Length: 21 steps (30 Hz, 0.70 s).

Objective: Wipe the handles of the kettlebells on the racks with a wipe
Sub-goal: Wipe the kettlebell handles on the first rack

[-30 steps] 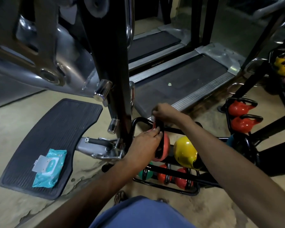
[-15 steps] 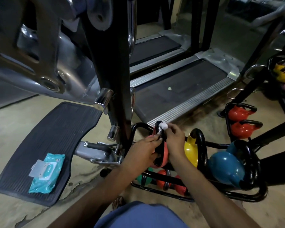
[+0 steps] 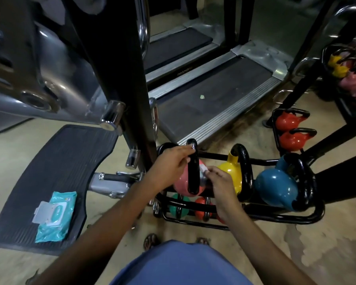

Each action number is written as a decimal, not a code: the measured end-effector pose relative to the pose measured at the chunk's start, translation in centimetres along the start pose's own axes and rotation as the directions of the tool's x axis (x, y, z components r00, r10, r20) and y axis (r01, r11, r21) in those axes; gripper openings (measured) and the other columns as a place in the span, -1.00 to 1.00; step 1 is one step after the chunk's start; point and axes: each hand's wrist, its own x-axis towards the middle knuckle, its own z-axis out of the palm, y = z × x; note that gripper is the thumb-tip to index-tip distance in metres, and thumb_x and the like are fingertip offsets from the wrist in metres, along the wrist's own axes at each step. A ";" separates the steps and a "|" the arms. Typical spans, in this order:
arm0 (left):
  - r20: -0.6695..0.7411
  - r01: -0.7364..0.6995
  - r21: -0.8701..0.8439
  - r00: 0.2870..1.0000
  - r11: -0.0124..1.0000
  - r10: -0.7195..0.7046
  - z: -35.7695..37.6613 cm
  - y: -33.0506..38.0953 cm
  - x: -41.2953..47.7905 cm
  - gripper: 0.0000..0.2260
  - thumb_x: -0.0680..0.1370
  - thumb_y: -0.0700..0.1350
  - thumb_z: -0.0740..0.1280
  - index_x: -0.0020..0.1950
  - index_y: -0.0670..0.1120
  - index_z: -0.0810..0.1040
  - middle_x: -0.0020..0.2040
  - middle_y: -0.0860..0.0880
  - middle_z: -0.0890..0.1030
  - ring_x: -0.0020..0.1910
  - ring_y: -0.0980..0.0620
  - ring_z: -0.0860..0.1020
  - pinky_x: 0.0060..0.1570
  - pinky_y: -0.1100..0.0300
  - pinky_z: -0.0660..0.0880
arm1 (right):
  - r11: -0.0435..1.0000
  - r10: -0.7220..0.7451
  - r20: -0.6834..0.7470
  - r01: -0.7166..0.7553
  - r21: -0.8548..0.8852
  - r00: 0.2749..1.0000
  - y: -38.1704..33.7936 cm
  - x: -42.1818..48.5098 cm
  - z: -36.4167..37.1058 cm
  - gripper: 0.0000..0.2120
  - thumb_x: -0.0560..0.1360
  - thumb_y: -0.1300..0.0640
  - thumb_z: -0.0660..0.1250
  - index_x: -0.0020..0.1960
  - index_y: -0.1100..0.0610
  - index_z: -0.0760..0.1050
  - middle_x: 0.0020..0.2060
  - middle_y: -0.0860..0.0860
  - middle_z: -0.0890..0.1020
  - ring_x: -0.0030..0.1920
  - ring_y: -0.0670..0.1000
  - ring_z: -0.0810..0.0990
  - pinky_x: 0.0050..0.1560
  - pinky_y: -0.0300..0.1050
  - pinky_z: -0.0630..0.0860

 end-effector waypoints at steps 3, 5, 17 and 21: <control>0.039 0.011 0.011 0.999 1.000 -0.011 -0.2 -0.6 2.0 -0.69 0.60 -0.28 0.29 0.32 -0.12 0.61 0.40 -0.05 0.54 0.40 0.02 0.48 0.43 0.13 0.36 | 0.829 -0.424 0.011 0.394 -0.397 0.905 1.4 -1.5 0.1 -0.81 0.63 0.18 0.34 0.20 0.04 0.65 0.05 -0.07 0.72 0.10 -0.07 0.67 0.14 -0.16 0.58; 0.051 0.048 -0.013 0.998 0.999 -0.048 -0.4 -0.8 2.9 -0.71 0.59 -0.30 0.30 0.26 -0.12 0.65 0.32 -0.07 0.61 0.33 -0.02 0.55 0.37 0.07 0.44 | 0.486 -0.669 0.182 0.609 -0.627 0.721 3.6 -2.3 0.3 -0.65 0.57 0.32 0.38 0.32 0.10 0.60 0.28 0.02 0.63 0.30 0.00 0.59 0.38 -0.15 0.46; 0.170 0.067 0.202 0.980 0.977 -0.102 -0.5 0.5 3.1 -0.78 0.58 -0.16 0.27 0.17 -0.12 0.64 0.15 -0.17 0.66 0.14 -0.19 0.62 0.13 -0.10 0.57 | -0.688 -0.076 0.946 0.670 -0.279 0.316 -0.6 0.2 0.2 -0.63 0.55 0.28 0.05 0.07 0.22 0.63 -0.13 0.15 0.61 0.35 0.37 0.47 0.50 0.48 -0.02; 0.187 0.006 0.265 0.981 0.964 -0.057 -1.0 0.5 2.9 -0.76 0.55 -0.22 0.30 0.19 -0.13 0.63 0.21 -0.15 0.64 0.20 -0.20 0.60 0.16 -0.11 0.55 | -0.717 -0.078 0.960 0.655 -0.241 0.269 -0.2 0.2 -0.6 -0.77 0.57 0.28 0.21 0.06 0.21 0.64 0.01 0.15 0.65 0.45 0.35 0.38 0.51 0.44 0.03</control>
